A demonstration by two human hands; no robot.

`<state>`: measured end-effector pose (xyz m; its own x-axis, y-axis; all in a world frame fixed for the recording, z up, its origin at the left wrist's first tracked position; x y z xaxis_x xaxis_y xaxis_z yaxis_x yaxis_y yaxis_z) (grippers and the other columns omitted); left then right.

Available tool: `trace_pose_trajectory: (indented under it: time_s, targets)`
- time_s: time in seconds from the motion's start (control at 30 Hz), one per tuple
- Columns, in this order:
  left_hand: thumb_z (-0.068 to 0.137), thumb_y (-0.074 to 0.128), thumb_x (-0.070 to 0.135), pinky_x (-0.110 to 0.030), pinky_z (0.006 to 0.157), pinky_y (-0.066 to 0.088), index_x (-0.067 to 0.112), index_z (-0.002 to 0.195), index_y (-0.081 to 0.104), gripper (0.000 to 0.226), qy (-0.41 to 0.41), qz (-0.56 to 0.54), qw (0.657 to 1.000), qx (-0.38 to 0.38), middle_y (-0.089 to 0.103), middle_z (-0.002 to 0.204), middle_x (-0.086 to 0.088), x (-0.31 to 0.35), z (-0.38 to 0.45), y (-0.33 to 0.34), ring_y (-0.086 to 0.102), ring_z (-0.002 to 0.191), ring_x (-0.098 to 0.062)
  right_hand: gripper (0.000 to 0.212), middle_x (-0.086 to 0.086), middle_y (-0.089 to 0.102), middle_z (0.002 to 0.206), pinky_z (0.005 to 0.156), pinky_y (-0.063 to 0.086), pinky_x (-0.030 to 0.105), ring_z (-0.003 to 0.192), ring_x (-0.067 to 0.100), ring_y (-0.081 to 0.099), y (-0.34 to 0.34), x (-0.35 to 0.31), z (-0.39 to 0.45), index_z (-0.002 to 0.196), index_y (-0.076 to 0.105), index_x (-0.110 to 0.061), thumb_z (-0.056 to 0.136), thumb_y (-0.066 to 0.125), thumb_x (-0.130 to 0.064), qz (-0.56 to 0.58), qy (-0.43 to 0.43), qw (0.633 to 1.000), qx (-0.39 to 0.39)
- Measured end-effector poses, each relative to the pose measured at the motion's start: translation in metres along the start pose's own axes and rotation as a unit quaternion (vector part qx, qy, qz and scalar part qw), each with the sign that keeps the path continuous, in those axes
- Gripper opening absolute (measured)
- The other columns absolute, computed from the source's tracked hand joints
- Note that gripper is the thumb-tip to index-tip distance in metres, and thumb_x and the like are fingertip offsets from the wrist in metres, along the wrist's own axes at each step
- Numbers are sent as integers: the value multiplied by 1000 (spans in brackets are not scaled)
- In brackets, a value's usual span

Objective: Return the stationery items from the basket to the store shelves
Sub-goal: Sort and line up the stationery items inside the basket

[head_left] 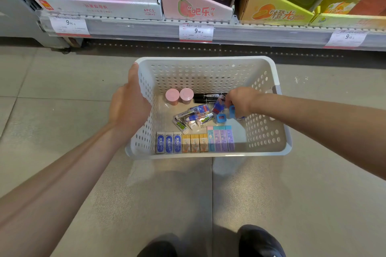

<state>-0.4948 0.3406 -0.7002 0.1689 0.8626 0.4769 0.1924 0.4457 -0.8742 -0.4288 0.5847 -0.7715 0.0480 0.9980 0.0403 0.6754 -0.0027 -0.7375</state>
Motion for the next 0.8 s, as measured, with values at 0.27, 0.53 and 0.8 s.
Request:
trace_pose_trajectory:
  time_s: [0.27,0.53,0.8]
  targets:
    - [86,44,-3,-28,44,29,16,147,13,71,9,-13,1000,-3,51,82,-11,3,-2,0,50,66,-24,29,6,65,105,64,42,27,94,24,62,10,2,3,111,61,-10,83,63,-8,-21,17,999,18]
    - [86,44,-3,-27,44,30,16,147,14,70,12,-10,1000,-1,51,89,-9,3,-2,0,51,70,-25,39,7,63,113,72,47,29,102,25,61,14,-4,4,122,55,-15,85,63,-11,-40,6,999,27]
    - [86,43,-2,-30,47,32,16,146,14,69,12,4,1000,3,50,86,-10,2,-1,0,50,69,-26,41,7,61,116,81,51,32,106,26,59,21,-5,7,125,52,-16,85,60,-9,-45,4,999,26]
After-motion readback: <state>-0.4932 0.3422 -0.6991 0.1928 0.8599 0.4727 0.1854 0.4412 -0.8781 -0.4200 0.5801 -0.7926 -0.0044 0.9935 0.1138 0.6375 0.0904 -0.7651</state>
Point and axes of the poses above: each hand's wrist, its own z-axis towards the middle knuckle, its own y-axis out of the palm, x = y × z, the point moved 7 cm from there along z, towards the middle knuckle
